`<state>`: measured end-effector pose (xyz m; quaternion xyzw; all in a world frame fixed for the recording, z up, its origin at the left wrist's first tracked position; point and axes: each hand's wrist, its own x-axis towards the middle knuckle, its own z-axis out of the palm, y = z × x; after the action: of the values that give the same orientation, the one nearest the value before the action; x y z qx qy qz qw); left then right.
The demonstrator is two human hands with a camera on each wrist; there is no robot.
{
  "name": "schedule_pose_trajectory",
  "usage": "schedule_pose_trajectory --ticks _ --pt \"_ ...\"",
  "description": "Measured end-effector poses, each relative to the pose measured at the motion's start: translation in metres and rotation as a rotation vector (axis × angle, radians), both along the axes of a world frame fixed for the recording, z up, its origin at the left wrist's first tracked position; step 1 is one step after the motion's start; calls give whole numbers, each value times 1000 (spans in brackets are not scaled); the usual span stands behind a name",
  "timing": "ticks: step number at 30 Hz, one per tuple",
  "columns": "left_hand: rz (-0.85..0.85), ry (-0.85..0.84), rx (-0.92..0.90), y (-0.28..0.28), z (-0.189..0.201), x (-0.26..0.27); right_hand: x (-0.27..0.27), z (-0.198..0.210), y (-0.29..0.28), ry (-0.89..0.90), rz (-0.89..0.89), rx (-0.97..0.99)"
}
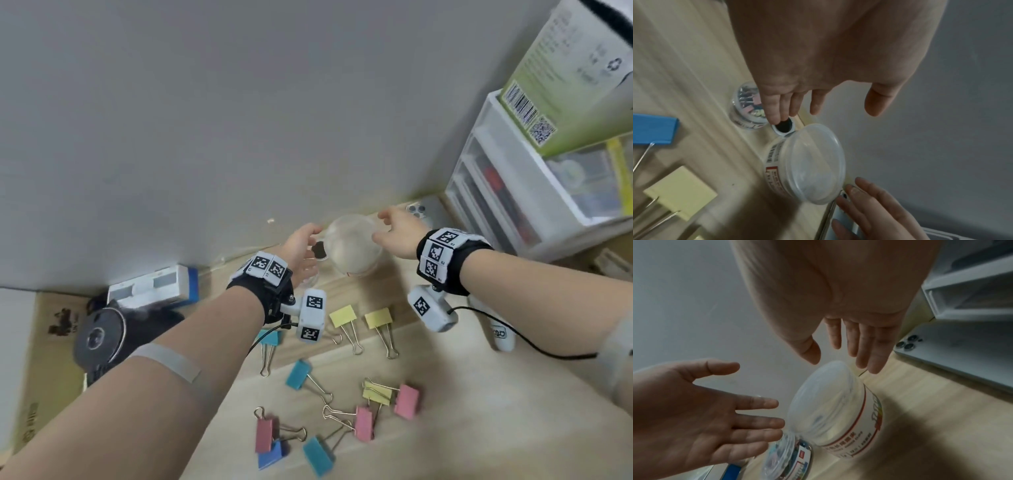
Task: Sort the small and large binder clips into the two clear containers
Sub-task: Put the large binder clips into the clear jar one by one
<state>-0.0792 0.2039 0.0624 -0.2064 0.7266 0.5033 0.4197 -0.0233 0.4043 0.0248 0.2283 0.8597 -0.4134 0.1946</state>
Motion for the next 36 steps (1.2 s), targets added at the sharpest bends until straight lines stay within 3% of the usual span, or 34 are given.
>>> schedule_pose_trajectory --ticks 10,20,26,29,32,36 --pt "79 -61 101 14 -11 -5 -12 -9 -8 -87 -12 1" --pt "-24 37 136 11 23 4 -4 37 -16 -196 111 270" --pt "0 47 174 -17 38 23 11 63 -38 -190 134 329" --pt "-19 78 89 -33 37 31 15 67 -49 -125 96 193" --pt "-45 5 29 -52 35 41 21 77 -63 -130 24 -103" --pt "87 -84 177 -75 30 54 27 86 -81 -190 78 -328"
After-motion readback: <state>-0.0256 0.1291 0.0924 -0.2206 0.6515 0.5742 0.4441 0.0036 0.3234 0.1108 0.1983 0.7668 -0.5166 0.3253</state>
